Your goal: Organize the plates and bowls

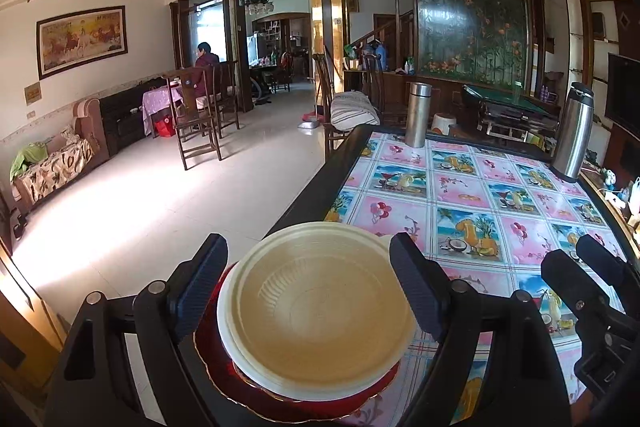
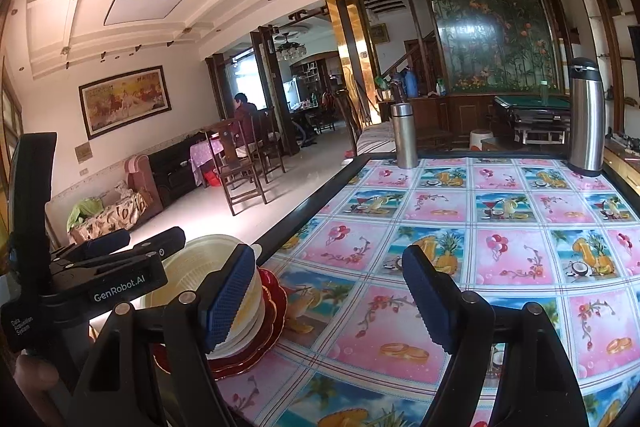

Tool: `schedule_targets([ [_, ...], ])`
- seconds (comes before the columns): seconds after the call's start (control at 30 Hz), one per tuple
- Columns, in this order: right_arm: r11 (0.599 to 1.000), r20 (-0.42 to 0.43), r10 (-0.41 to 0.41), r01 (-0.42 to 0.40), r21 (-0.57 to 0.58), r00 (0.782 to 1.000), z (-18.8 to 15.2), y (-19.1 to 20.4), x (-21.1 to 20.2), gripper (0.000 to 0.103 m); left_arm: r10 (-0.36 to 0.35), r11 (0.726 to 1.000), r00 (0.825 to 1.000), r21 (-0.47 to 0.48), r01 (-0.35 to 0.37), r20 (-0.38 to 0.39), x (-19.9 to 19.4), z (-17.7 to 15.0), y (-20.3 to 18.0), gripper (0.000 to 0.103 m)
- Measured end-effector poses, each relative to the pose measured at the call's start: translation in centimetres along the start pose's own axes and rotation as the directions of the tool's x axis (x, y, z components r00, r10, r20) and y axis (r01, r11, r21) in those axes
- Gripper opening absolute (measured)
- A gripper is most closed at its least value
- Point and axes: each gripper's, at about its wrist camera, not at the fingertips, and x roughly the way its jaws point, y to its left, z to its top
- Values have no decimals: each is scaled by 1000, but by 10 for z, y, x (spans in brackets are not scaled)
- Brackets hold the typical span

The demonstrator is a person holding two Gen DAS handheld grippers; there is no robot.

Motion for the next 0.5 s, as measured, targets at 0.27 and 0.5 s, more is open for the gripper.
schedule_targets([
  [0.27,1000,1,8,-8,-21,1000,-1,7,2,78,7,1000,999,-22,-6,46,-13,4,11,89],
  [0.5,1000,1,13,-13,-17,1000,0,6,2,78,27,1000,998,-14,-27,50,-13,3,13,99],
])
